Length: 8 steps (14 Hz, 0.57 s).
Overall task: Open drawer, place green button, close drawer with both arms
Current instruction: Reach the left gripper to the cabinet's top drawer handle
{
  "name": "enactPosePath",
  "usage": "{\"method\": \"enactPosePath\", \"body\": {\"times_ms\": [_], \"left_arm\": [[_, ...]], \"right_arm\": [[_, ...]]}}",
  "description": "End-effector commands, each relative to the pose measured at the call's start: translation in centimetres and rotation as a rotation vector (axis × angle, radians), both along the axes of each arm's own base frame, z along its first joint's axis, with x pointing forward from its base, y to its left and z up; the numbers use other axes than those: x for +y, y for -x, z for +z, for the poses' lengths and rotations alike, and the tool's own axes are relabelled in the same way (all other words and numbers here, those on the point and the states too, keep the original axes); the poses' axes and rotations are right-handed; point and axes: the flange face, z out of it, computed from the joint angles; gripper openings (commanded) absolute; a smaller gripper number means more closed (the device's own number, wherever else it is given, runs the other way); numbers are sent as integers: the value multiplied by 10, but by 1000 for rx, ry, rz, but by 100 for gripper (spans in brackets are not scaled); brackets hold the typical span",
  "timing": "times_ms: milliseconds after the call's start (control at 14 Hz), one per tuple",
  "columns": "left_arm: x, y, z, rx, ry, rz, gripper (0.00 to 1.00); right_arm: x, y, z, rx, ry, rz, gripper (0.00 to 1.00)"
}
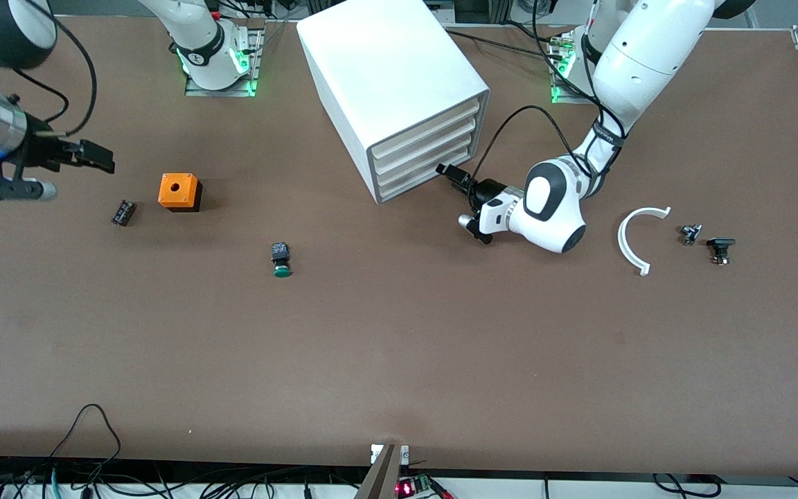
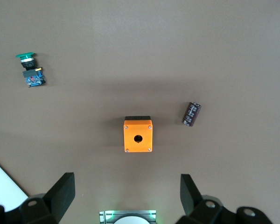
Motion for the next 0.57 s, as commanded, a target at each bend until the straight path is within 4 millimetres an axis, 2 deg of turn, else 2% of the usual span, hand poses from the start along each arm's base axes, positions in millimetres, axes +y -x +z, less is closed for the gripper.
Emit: {"method": "enactPosePath", "body": {"times_ms": [0, 143, 286, 357, 500], "left_arm": [[-2, 16, 1, 1, 31, 15, 80], [-9, 22, 3, 9, 40, 11, 72], [-15, 28, 8, 10, 48, -1, 70], [-16, 32, 9, 15, 50, -2, 69], [-19, 41, 9, 31, 54, 1, 64]], "right_arm": [[8, -14, -12, 50, -23, 22, 100], [34, -24, -38, 84, -23, 67, 100], [52, -38, -60, 98, -23, 96, 100], [69, -47, -69, 94, -19, 125, 100], [88, -60, -84, 87, -16, 140, 100]]}}
